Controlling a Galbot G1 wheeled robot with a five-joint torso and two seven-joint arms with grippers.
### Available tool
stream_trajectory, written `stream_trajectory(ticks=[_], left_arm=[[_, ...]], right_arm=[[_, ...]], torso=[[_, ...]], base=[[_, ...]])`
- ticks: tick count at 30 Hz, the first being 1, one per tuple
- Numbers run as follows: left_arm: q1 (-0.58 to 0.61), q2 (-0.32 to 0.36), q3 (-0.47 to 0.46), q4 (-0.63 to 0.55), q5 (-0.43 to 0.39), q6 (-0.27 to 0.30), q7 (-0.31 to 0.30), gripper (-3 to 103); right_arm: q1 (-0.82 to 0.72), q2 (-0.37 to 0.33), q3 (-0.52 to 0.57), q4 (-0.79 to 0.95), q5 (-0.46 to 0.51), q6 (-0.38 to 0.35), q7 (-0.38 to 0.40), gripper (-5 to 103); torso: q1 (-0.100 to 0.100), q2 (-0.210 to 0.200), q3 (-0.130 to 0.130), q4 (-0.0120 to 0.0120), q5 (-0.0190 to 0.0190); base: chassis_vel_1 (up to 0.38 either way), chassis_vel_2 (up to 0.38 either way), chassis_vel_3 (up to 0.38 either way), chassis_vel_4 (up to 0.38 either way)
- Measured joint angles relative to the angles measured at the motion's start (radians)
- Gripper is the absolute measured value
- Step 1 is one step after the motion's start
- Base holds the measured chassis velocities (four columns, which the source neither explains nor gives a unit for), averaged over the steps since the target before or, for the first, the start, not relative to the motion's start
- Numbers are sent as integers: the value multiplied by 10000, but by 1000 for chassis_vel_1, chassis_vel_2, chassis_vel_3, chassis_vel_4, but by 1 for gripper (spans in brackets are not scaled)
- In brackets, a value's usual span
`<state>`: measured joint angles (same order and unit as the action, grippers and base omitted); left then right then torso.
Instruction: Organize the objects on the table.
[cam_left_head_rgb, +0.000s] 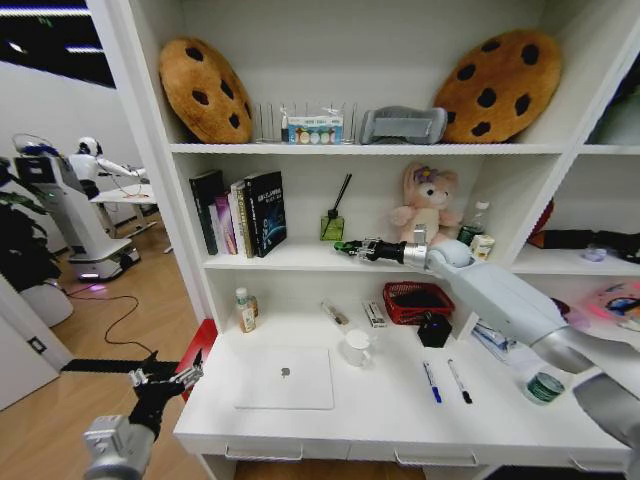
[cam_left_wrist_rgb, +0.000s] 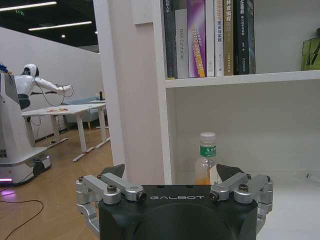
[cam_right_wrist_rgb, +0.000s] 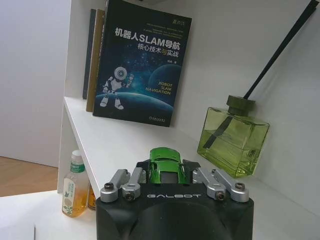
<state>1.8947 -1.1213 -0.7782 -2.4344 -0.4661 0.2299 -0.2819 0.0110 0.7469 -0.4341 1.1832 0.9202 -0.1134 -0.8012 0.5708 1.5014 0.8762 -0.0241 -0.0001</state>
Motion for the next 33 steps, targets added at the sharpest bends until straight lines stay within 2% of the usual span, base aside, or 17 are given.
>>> stream_trajectory(ticks=[3,10,13,14,15,17,18,19,20,21,22,24,25,28,29,31,33], left_arm=[[0,-1,0,0,0,0,0,100],[0,0,0,0,0,0,0,100],[0,-1,0,-1,0,1,0,100],[-1,0,0,0,0,1,0,100],[-1,0,0,0,0,1,0,100],[-1,0,0,-1,0,1,0,100],[-1,0,0,-1,0,1,0,100],[-1,0,-1,-2,0,1,-1,100],[0,0,0,-1,0,1,-1,100],[0,0,0,-1,0,1,-1,100],[-1,0,0,-1,0,1,0,100],[0,0,-1,-1,0,1,1,100],[0,0,-1,-1,0,1,1,100],[0,0,-1,-1,0,2,-2,100],[0,0,-1,-1,0,2,-2,100],[0,-1,-2,-1,0,1,-2,100],[0,-1,0,-1,0,1,-1,100]], right_arm=[[-35,-174,88,49,0,15,-26,51],[-346,-682,857,700,234,57,-27,73],[-1052,-1483,2015,1889,553,-217,132,90],[-1654,-2045,2751,2637,743,-286,502,95],[-1654,-2045,2751,2637,743,-286,502,95],[-2865,-2968,3922,3958,930,-197,1702,98],[-2865,-2968,3922,3958,930,-197,1702,98],[-4278,-3498,5530,5135,917,-207,3023,100],[-5346,-3654,6614,5790,850,-304,3802,100],[-5346,-3654,6614,5790,850,-304,3802,100],[-6963,-3607,7910,6577,720,-572,4897,100],[-8862,-3236,9190,7433,668,-1144,6386,100],[-8862,-3236,9190,7433,668,-1144,6386,100],[-12333,-2015,11431,8761,667,-2397,9366,100],[-12333,-2015,11431,8761,667,-2397,9366,100],[-13243,-1485,11835,8945,554,-2640,10048,100],[-14622,-417,12162,9149,266,-2905,11426,100]], torso=[[0,1,0,0,0],[1,0,1,4,3],[0,0,0,6,1],[1,1,-1,3,1],[1,1,-1,3,1],[0,0,0,-3,5],[0,0,0,-3,5],[0,2,-2,-6,-1],[-3,5,-5,-7,-9],[-3,5,-5,-7,-9],[-6,7,-6,-8,-11],[-4,3,-1,1,18],[-4,3,-1,1,18],[-2,3,-2,7,-8],[-2,3,-2,7,-8],[0,1,0,1,9],[-1,2,-1,-5,-3]], base=[[0,0,0,0],[0,0,0,0],[0,0,0,0],[0,0,0,0],[0,0,0,0],[0,0,0,0],[0,0,0,0],[0,0,0,0],[0,0,0,0],[0,0,0,0],[0,0,0,0],[0,0,0,0],[0,0,0,0],[0,0,0,0],[0,0,0,0],[0,0,0,0],[0,0,0,0]])
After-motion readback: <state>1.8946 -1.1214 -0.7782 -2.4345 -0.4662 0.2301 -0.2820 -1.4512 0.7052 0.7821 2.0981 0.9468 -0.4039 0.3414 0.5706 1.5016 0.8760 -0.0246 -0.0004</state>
